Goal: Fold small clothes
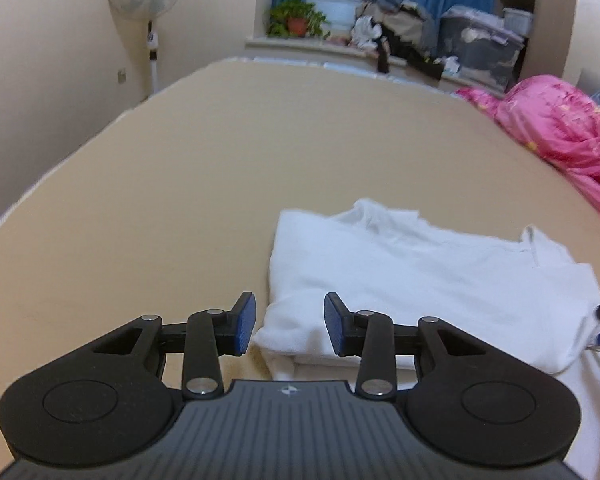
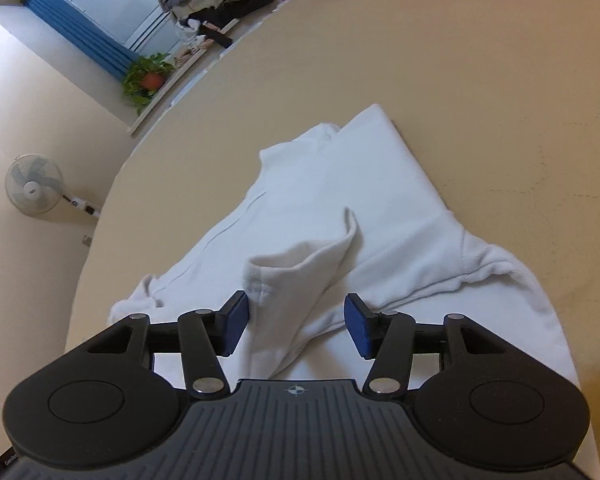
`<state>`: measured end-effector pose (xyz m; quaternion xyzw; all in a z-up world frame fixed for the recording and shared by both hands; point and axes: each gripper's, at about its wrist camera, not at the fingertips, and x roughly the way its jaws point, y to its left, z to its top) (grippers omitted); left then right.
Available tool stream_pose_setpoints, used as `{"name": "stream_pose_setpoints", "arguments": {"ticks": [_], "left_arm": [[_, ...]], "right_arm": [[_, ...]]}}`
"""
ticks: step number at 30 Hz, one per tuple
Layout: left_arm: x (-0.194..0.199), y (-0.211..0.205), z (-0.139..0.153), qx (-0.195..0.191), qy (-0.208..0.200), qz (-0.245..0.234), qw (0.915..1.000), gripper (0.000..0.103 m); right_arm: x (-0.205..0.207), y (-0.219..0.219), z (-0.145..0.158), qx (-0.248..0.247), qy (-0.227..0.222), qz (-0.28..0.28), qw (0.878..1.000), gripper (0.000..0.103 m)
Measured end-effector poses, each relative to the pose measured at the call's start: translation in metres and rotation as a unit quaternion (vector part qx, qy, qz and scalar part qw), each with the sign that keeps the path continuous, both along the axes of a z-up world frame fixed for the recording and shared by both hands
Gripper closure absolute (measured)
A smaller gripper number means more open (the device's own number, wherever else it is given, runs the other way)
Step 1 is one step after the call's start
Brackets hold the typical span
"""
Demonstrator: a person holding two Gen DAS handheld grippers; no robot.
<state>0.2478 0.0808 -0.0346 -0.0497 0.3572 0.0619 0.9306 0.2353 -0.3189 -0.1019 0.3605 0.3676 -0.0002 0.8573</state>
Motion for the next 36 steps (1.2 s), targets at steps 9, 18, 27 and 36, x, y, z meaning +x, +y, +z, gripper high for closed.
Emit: {"name": "stream_pose_setpoints", "arguments": {"ticks": [9, 18, 27, 36], "left_arm": [[0.015, 0.019, -0.029, -0.033, 0.030, 0.017, 0.9988, 0.061], [0.024, 0.016, -0.041, -0.006, 0.059, 0.010, 0.9982, 0.061], [0.028, 0.020, -0.050, -0.005, 0.083, 0.009, 0.9965, 0.058], [0.016, 0.023, -0.048, 0.003, 0.076, 0.016, 0.9970, 0.057]], "right_arm": [[-0.015, 0.012, 0.060, -0.101, -0.176, 0.038, 0.978, 0.092], [0.019, -0.045, 0.005, -0.109, 0.028, -0.062, 0.992, 0.088], [0.037, -0.018, -0.001, -0.137, 0.008, 0.043, 0.990, 0.074], [0.030, -0.029, -0.003, -0.154, 0.020, 0.009, 0.988, 0.078]]}}
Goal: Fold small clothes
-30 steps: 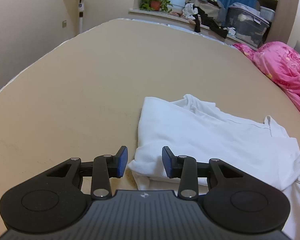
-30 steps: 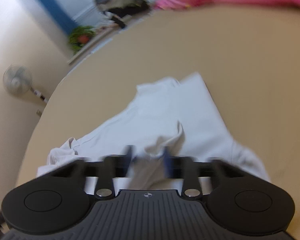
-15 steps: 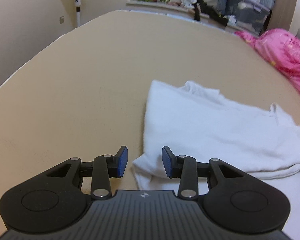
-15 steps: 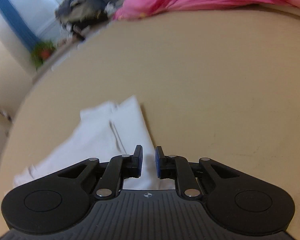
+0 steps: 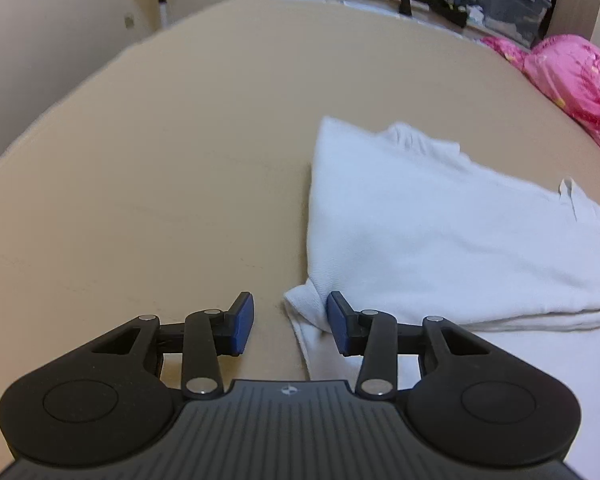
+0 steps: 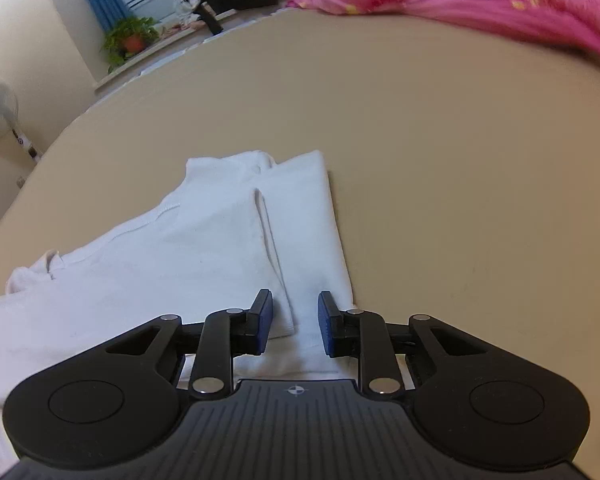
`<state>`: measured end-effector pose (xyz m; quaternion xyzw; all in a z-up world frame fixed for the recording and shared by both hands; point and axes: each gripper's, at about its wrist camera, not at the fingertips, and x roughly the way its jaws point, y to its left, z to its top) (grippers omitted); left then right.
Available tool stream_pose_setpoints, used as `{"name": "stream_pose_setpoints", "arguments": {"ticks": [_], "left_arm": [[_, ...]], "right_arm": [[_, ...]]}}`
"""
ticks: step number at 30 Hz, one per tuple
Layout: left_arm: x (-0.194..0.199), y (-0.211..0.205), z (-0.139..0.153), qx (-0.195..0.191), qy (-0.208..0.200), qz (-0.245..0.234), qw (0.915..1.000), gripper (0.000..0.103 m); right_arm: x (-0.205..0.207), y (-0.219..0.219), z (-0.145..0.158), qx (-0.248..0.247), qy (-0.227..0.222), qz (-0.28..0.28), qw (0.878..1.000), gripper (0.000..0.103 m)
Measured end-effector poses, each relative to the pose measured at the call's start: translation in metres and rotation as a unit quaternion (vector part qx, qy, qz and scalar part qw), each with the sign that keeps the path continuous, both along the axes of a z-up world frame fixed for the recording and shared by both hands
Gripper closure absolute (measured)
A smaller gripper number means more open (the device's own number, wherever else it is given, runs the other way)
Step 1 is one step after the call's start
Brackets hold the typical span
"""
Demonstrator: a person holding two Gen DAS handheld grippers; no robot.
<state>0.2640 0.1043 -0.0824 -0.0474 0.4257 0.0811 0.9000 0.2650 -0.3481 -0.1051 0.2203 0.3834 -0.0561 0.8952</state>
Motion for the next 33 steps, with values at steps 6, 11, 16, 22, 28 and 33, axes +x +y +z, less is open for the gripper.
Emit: {"name": "stream_pose_setpoints", "arguments": {"ticks": [6, 11, 16, 22, 28, 33], "left_arm": [[-0.051, -0.012, 0.037, 0.018, -0.035, -0.010, 0.9992, 0.057], [-0.099, -0.024, 0.073, 0.030, -0.052, -0.027, 0.9978, 0.057], [-0.156, -0.030, 0.093, 0.032, -0.064, -0.046, 0.9964, 0.057], [-0.226, -0.010, 0.077, -0.031, -0.027, -0.053, 0.9978, 0.060], [-0.254, 0.011, 0.015, -0.118, 0.047, -0.033, 0.9914, 0.063], [-0.267, 0.012, -0.016, -0.187, 0.074, -0.021, 0.9794, 0.063]], "right_arm": [[-0.057, 0.012, 0.074, -0.038, -0.082, 0.021, 0.996, 0.074], [-0.127, 0.007, 0.126, -0.042, -0.123, 0.040, 0.991, 0.068], [-0.207, -0.008, 0.138, -0.055, -0.135, 0.041, 0.989, 0.067], [-0.270, -0.026, 0.098, -0.024, -0.090, 0.019, 0.996, 0.067], [-0.309, -0.036, 0.034, -0.001, -0.037, 0.019, 0.999, 0.067], [-0.313, -0.043, -0.008, 0.051, 0.024, -0.008, 0.998, 0.067]]}}
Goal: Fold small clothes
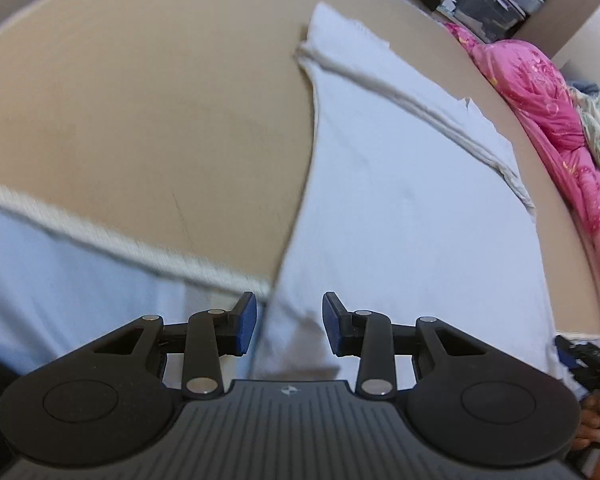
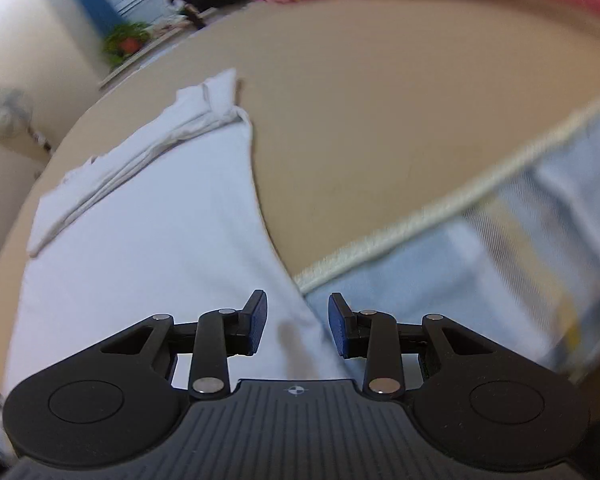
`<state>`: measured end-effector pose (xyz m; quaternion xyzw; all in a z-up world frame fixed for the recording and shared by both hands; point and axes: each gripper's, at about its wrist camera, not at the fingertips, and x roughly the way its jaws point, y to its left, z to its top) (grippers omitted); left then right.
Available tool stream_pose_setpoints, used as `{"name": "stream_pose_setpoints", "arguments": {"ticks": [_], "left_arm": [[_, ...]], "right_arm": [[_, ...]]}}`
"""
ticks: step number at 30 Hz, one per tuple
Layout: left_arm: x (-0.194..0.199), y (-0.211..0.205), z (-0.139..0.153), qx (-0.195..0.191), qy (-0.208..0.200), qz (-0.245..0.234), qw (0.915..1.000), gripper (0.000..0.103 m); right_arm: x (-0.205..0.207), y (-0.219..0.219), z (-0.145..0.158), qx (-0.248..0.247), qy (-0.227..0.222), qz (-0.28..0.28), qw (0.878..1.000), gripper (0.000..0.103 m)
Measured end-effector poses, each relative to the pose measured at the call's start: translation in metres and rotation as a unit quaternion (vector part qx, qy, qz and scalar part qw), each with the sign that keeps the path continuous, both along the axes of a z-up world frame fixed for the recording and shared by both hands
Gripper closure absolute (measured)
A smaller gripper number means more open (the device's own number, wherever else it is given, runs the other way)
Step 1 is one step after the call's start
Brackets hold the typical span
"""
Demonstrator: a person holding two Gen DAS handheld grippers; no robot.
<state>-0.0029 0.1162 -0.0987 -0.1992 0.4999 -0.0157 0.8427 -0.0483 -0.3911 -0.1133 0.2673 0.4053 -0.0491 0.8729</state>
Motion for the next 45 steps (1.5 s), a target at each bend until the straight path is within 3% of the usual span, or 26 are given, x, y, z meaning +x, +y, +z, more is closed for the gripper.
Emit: {"name": "stream_pose_setpoints", "arguments": {"ticks": [5, 6, 7, 8, 9, 10, 14, 18, 21, 24, 30, 45], "left_arm": [[-0.003, -0.001, -0.009, 0.008, 0.018, 0.006, 0.9998, 0.070], [-0.004, -0.002, -0.010, 0.012, 0.019, 0.002, 0.9998, 0.090], [-0.006, -0.002, -0.012, 0.016, 0.023, -0.005, 0.9996, 0.097], [-0.009, -0.002, -0.010, 0.017, 0.020, -0.004, 0.9996, 0.097], [-0.013, -0.001, -0.004, 0.021, 0.011, -0.001, 0.9997, 0.097], [-0.017, -0.002, 0.001, 0.022, 0.001, 0.002, 0.9998, 0.097], [-0.028, 0.000, 0.007, 0.008, -0.013, 0.018, 0.9997, 0.097], [-0.017, 0.007, -0.009, -0.020, 0.027, 0.033, 0.9989, 0.093], [-0.015, 0.010, -0.010, -0.034, 0.023, 0.041, 0.9983, 0.089], [-0.017, 0.009, -0.011, -0.023, 0.025, 0.036, 0.9988, 0.089], [-0.012, -0.008, -0.011, 0.006, 0.024, 0.025, 0.9994, 0.089], [-0.011, -0.007, -0.013, 0.006, 0.024, 0.023, 0.9994, 0.089]], "right_arm": [[0.002, 0.006, -0.003, -0.009, 0.011, 0.003, 1.000, 0.067], [0.001, 0.007, -0.004, -0.008, 0.014, 0.003, 1.000, 0.067], [0.000, 0.008, -0.005, -0.007, 0.018, 0.003, 1.000, 0.067], [0.000, 0.009, -0.005, -0.008, 0.020, 0.004, 1.000, 0.067], [0.001, 0.008, -0.005, -0.010, 0.021, 0.005, 1.000, 0.075], [-0.002, 0.008, -0.005, -0.011, 0.020, 0.007, 1.000, 0.100], [-0.014, 0.000, 0.004, 0.004, -0.008, -0.015, 1.000, 0.099], [-0.009, -0.003, -0.008, 0.010, 0.024, -0.023, 0.999, 0.095], [-0.008, -0.004, -0.012, 0.017, 0.032, -0.023, 0.999, 0.094], [-0.010, -0.003, -0.011, 0.019, 0.032, -0.020, 0.999, 0.088], [-0.008, 0.005, -0.011, -0.005, 0.041, -0.002, 0.999, 0.087], [-0.005, 0.011, -0.009, -0.024, 0.042, 0.013, 0.999, 0.087]]}}
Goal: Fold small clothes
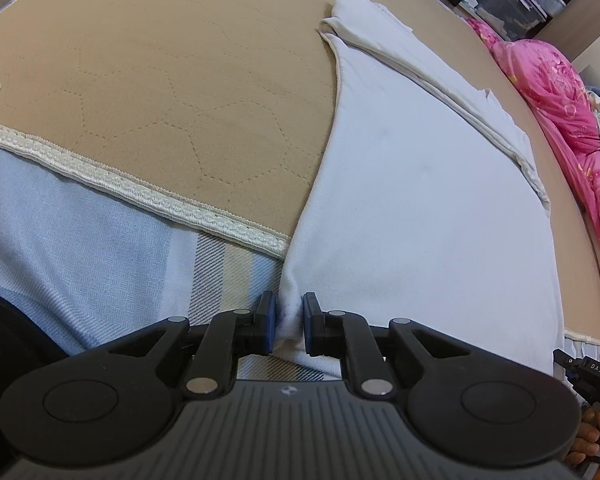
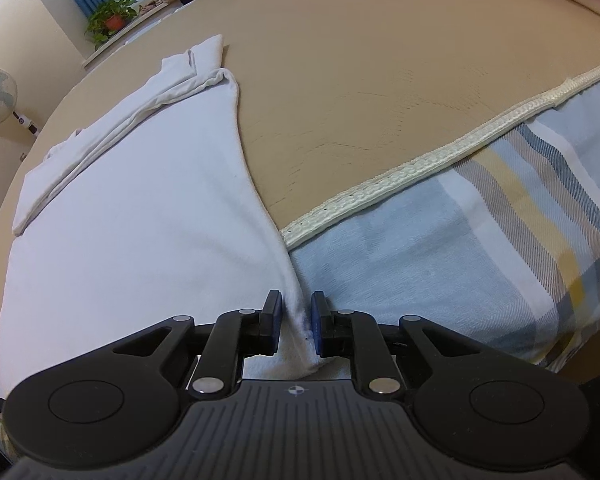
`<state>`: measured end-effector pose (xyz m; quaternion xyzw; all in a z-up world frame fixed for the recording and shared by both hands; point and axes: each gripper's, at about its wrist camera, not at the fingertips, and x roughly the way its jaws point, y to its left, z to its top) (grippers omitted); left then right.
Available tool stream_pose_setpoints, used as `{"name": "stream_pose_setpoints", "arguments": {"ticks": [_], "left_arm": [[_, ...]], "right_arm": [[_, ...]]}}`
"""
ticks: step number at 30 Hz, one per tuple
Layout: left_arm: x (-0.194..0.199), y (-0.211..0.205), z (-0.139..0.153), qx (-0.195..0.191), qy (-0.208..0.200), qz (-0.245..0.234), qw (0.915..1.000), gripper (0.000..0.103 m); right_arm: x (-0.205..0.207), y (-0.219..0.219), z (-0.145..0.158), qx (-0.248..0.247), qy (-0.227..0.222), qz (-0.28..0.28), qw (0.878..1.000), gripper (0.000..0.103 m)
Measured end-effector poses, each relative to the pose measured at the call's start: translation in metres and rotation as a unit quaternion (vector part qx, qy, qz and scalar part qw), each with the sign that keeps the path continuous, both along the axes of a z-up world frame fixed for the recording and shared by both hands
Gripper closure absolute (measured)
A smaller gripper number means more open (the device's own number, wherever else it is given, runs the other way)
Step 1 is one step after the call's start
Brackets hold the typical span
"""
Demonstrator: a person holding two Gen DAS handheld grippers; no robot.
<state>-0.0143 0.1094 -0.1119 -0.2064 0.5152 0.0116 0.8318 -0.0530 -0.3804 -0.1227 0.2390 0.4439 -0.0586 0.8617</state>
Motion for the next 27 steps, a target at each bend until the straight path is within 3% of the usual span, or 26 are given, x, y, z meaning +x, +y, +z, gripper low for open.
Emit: {"name": "stream_pose_setpoints", "arguments": {"ticks": [18, 21, 24, 27], "left_arm": [[0.002, -0.001, 0.000, 0.006, 0.000, -0.004, 1.0000, 0.089], [0.001, -0.003, -0.001, 0.011, -0.001, -0.009, 0.9999, 0.089], [0.001, -0.005, 0.003, 0.021, -0.004, -0.016, 0.9996, 0.096], [-0.006, -0.003, 0.027, 0.019, -0.036, -0.033, 0.9986, 0.097]], "right_arm": [[0.002, 0.008, 0.000, -0.010, -0.003, 0.020, 1.000, 0.087], [0.001, 0.010, 0.000, -0.014, -0.005, 0.024, 1.000, 0.094], [0.000, 0.012, 0.005, -0.017, -0.025, 0.023, 0.999, 0.097], [-0.004, 0.004, 0.027, 0.007, -0.064, 0.014, 0.998, 0.098]]}}
